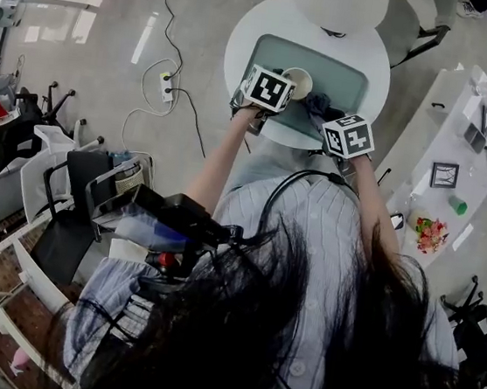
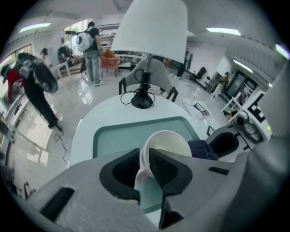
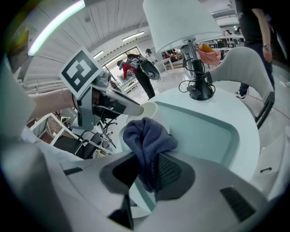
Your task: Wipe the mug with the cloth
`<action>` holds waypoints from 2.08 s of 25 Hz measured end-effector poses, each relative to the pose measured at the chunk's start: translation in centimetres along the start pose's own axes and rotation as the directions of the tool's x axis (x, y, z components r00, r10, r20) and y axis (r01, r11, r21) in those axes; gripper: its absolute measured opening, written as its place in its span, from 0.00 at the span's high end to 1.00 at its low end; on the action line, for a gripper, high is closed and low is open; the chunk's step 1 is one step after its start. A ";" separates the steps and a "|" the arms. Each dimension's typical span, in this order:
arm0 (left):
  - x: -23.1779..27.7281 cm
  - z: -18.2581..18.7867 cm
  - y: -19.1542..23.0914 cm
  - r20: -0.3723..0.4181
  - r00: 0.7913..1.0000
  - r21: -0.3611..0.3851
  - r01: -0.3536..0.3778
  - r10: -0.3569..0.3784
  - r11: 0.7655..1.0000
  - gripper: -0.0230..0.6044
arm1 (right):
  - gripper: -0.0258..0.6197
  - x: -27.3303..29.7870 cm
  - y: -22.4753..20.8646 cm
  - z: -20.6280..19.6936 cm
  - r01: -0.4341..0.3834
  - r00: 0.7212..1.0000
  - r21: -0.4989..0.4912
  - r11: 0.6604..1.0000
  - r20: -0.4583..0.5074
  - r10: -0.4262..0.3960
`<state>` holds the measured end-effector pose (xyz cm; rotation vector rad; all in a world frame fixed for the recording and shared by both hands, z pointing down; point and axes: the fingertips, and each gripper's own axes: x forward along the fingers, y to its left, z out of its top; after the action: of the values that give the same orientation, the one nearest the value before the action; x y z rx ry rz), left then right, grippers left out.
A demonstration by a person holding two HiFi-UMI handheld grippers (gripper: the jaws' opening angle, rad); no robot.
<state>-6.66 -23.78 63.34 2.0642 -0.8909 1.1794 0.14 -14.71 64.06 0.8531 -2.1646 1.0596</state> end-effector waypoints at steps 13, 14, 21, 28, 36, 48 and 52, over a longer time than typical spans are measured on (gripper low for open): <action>0.4 1.8 -1.5 -0.181 0.981 0.655 0.169 -0.064 0.736 0.87 | 0.81 0.3 1.0 0.1 0.021 1.000 0.034 0.999 0.010 -0.021; 0.4 2.0 -1.8 -0.194 0.979 0.680 0.185 -0.068 0.710 0.87 | 0.81 0.2 1.0 0.0 0.024 1.000 0.038 0.999 0.012 -0.024; 1.3 2.3 -3.5 -0.269 0.959 0.791 0.270 -0.085 0.549 0.87 | 0.81 0.0 1.2 -0.3 0.042 0.999 0.054 0.998 0.018 -0.043; 2.9 1.7 -4.2 -0.316 0.948 0.850 0.302 -0.042 0.432 0.87 | 0.81 0.0 0.7 -0.3 0.054 0.998 0.092 0.994 0.034 -0.058; 2.7 1.8 -3.9 -0.327 0.938 0.733 0.329 -0.115 0.596 0.87 | 0.81 0.0 0.5 -0.2 0.066 0.996 0.104 0.992 0.045 -0.071; 1.9 2.7 -0.1 -0.119 0.988 0.362 0.138 -0.101 0.922 0.87 | 0.81 0.5 0.0 1.1 0.078 0.996 0.074 0.994 0.032 -0.081; 1.9 2.4 1.2 -0.054 0.997 0.163 0.058 -0.050 0.985 0.88 | 0.81 1.0 0.4 1.4 0.074 0.997 0.056 0.996 0.018 -0.075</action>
<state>-5.66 -26.83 64.20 2.1646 -0.7308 1.3079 -1.08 -15.98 63.93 0.9652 -2.1115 1.0822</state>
